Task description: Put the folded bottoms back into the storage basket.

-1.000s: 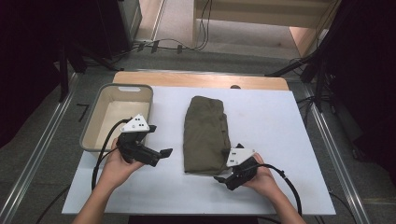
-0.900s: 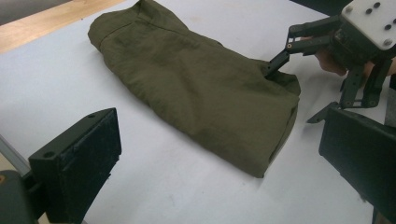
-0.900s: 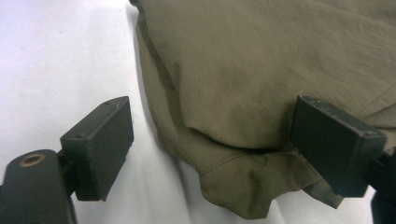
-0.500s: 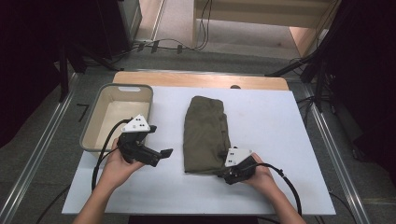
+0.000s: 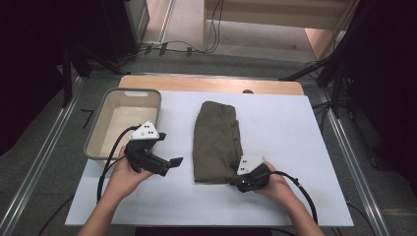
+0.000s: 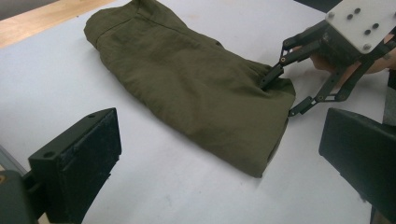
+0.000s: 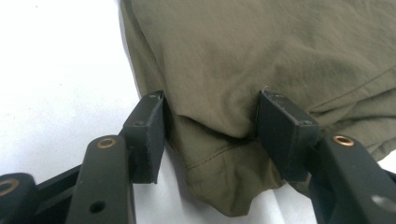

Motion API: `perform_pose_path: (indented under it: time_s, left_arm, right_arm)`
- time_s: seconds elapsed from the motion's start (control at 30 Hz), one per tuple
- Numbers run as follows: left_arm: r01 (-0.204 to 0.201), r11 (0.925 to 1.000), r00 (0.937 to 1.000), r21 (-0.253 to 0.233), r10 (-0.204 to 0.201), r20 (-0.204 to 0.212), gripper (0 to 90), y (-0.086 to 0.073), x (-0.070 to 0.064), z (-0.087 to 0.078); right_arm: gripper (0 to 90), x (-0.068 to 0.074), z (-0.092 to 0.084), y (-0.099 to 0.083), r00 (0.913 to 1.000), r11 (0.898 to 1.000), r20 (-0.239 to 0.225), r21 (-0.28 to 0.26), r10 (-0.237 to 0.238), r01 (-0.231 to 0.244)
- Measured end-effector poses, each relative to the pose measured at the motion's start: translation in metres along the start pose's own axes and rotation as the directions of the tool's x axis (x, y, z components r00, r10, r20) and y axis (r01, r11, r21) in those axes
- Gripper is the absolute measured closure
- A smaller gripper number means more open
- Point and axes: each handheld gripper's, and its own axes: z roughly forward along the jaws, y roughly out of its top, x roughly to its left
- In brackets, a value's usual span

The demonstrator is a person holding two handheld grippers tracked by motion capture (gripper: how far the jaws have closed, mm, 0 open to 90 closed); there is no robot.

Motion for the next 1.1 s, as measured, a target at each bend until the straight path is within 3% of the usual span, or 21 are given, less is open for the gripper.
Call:
perform_pose_path:
  time_s: [0.1,0.3,0.43,0.57,0.93,1.1]
  left_arm:
    - [-0.002,1.0000,1.0000,0.004,0.002,0.000,0.0,0.000,0.000,0.001]
    - [-0.003,1.0000,1.0000,0.002,0.003,0.002,0.0,0.000,-0.001,0.002]
    - [-0.008,1.0000,1.0000,0.000,0.008,0.003,0.0,0.000,-0.002,0.005]
    - [-0.005,1.0000,1.0000,0.004,0.005,0.005,0.0,0.000,-0.002,0.009]
    - [0.011,0.9997,0.9999,-0.023,-0.011,-0.001,0.0,0.013,0.000,0.019]
    - [0.006,1.0000,0.9999,-0.003,-0.006,-0.011,0.0,0.022,-0.001,0.027]
  right_arm:
    - [46.2,-0.001,0.000,0.001,0.9998,1.000,-0.011,0.005,0.016,-0.016]
    - [57.7,0.000,-0.001,0.002,0.9994,0.999,0.018,0.014,0.031,-0.031]
    - [73.4,0.002,-0.001,0.005,0.9983,0.999,0.051,0.031,0.028,-0.030]
    - [81.1,0.002,-0.002,0.006,0.9980,0.998,0.054,0.048,0.033,-0.036]
    - [81.8,-0.002,-0.003,0.006,0.9979,0.997,0.028,0.047,0.059,-0.060]
    - [81.9,-0.003,-0.003,0.006,0.9981,0.997,0.020,0.045,0.059,-0.060]
